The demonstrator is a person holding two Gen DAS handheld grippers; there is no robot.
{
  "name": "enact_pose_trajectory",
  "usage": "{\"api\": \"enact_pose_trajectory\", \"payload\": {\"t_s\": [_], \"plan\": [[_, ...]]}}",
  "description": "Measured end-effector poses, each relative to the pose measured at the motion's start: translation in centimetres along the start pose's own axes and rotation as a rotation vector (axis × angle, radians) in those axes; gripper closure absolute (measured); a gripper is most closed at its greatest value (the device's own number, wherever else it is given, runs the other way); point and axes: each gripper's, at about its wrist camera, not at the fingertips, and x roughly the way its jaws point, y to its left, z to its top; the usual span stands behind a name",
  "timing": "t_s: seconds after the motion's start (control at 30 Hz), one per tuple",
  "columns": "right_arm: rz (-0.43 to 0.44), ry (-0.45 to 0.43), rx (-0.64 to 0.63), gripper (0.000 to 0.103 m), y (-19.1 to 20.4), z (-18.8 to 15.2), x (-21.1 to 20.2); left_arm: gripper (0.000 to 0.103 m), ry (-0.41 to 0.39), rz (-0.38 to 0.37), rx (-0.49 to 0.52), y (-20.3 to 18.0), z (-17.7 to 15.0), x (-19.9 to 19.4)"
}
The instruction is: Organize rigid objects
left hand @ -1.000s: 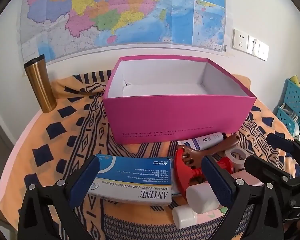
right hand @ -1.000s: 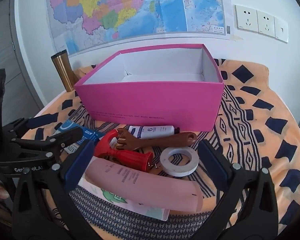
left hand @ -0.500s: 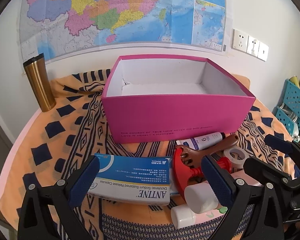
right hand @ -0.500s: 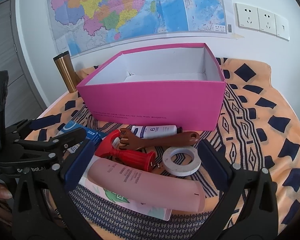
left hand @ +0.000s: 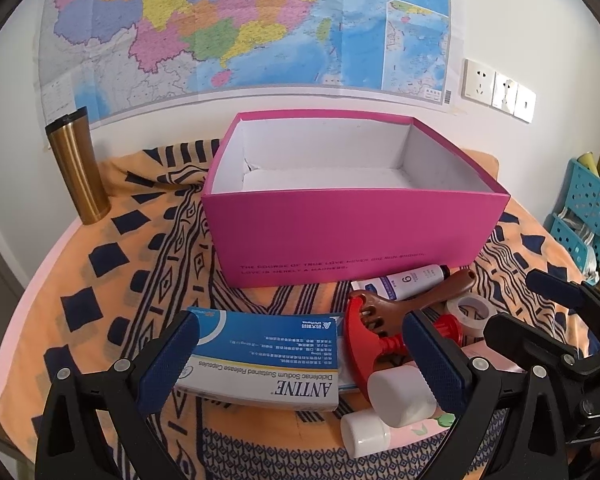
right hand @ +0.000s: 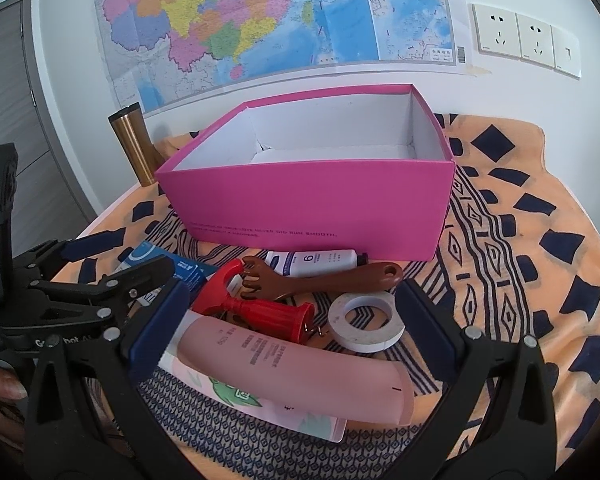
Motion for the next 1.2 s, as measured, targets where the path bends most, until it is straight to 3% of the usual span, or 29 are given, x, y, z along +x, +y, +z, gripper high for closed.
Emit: {"api": "enact_pose_trajectory", "payload": {"t_s": [0.6,0.87,1.07,1.2], "plan": [[0.017,0.011,-0.01,0.0,0.3,0.1,0.7,0.0,-0.004,-0.008,-0.009,0.6,-0.3,0.3],[0.104,0.058,-0.056,0.002,2.0,0.0,1.9,0.0,0.014,0.03,-0.096,5.2,-0.6,0.9],[0.231,0.142,-0.093,0.027,4.2,0.2,4.2,0.008,0.052,-0.002,-0.106,8.3,-1.3,1.8],[0.283,0.19,-0.113,0.04,5.8,0.2,6.0,0.024,0.089,-0.066,-0.102,8.9,-1.7,2.5]]}}
